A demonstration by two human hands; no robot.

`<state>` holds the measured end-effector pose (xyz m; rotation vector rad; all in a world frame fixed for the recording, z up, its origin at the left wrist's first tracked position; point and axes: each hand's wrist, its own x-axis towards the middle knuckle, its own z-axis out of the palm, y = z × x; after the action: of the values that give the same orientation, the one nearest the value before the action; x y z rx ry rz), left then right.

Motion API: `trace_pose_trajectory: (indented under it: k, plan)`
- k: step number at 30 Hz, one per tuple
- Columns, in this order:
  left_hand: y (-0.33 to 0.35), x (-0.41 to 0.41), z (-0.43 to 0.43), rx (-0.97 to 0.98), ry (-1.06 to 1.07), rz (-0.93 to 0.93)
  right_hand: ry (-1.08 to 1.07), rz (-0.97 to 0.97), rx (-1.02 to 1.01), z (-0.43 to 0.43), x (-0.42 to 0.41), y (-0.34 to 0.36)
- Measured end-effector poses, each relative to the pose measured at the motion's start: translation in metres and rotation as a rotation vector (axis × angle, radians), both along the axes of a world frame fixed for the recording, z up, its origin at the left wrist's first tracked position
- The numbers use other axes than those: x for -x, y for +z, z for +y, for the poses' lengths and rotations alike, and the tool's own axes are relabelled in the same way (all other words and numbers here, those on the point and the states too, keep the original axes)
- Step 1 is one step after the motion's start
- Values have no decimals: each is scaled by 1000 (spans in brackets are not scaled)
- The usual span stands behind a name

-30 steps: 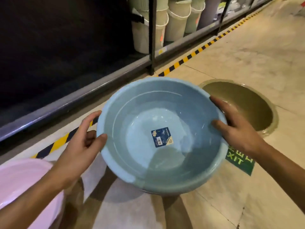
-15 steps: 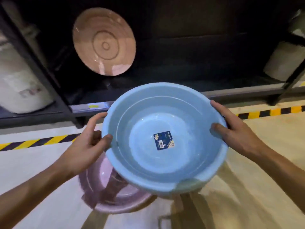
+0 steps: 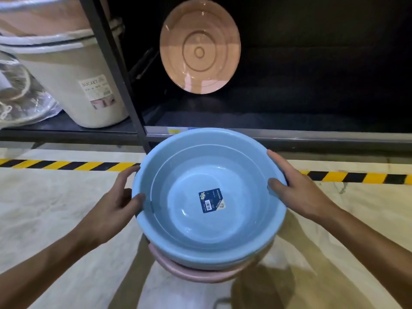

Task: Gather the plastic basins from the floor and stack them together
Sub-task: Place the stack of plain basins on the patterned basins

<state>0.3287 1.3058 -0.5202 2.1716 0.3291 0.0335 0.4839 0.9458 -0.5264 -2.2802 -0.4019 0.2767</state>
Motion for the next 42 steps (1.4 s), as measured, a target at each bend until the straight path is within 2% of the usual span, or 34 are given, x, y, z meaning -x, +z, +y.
trace_pose_trajectory:
  k: [9, 12, 16, 25, 32, 42]
  plan:
    - [-41, 5, -6, -23, 5, 117, 41, 43, 106, 3, -1, -40]
    - [-50, 10, -6, -23, 12, 150, 72, 27, 201, 8, -1, -49]
    - [-58, 10, -4, -46, 20, 159, 102, 45, 293, 8, 1, -63]
    - [-68, 13, -5, -157, 27, 155, 117, 32, 353, 11, 1, -75]
    - [-76, 11, -2, -138, 43, 190, 100, 76, 220, 8, 0, -80]
    - [-73, 16, -3, 59, 62, 205, 58, 238, -19, 11, 8, -88]
